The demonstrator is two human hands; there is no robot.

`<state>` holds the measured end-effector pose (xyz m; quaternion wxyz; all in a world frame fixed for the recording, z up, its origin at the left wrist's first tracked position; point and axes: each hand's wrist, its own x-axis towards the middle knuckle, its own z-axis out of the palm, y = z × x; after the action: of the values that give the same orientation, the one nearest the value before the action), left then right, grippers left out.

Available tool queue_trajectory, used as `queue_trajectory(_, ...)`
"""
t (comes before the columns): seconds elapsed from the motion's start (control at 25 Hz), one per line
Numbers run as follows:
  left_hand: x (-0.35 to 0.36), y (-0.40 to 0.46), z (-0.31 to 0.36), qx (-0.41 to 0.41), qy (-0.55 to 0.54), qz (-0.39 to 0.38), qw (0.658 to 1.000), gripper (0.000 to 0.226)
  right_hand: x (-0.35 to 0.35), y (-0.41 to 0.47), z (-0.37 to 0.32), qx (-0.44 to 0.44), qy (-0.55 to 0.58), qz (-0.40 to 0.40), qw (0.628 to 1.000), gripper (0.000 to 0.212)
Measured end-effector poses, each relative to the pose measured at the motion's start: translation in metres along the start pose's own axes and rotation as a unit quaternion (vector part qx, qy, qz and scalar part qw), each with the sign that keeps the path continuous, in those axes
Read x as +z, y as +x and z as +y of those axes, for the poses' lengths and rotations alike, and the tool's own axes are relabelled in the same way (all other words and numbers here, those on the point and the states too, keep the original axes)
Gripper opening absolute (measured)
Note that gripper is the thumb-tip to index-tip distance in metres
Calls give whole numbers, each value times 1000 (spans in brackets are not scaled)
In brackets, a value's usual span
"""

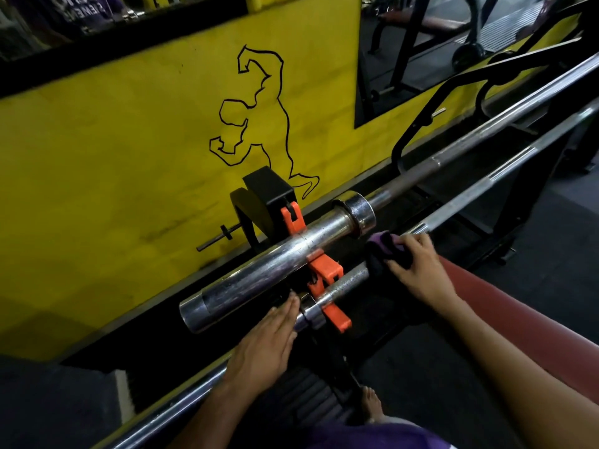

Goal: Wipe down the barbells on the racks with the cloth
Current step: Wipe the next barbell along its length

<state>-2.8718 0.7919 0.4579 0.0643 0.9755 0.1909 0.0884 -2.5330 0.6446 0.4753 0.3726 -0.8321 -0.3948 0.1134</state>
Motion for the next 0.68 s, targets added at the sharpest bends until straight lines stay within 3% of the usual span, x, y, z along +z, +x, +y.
queue_trajectory(0.08,-1,1,2,-4,2,5,1000,63,3,-5,13,113,177,91,973,28)
queue_trajectory(0.12,-1,1,2,-5,-3,3,1000,64,10,-13,18,165,299,126,931,22)
queue_trajectory(0.2,-1,1,2,-6,0,2,1000,64,31,-39,19,269,532,117,795,26)
queue_trajectory(0.28,0,2,2,-3,6,-5,1000,64,46,-55,18,371,623,70,685,47)
queue_trajectory(0.36,-1,3,1,0,-1,-17,1000,65,54,-43,9,387,670,70,630,53)
queue_trajectory(0.48,-2,3,0,-4,-5,-24,1000,65,68,-11,-21,394,688,73,605,45)
queue_trajectory(0.6,-3,3,2,-1,7,-32,999,64,103,-17,-41,423,671,-30,609,60)
queue_trajectory(0.68,-3,3,2,-4,9,-33,999,64,113,-28,-43,416,677,-73,603,60)
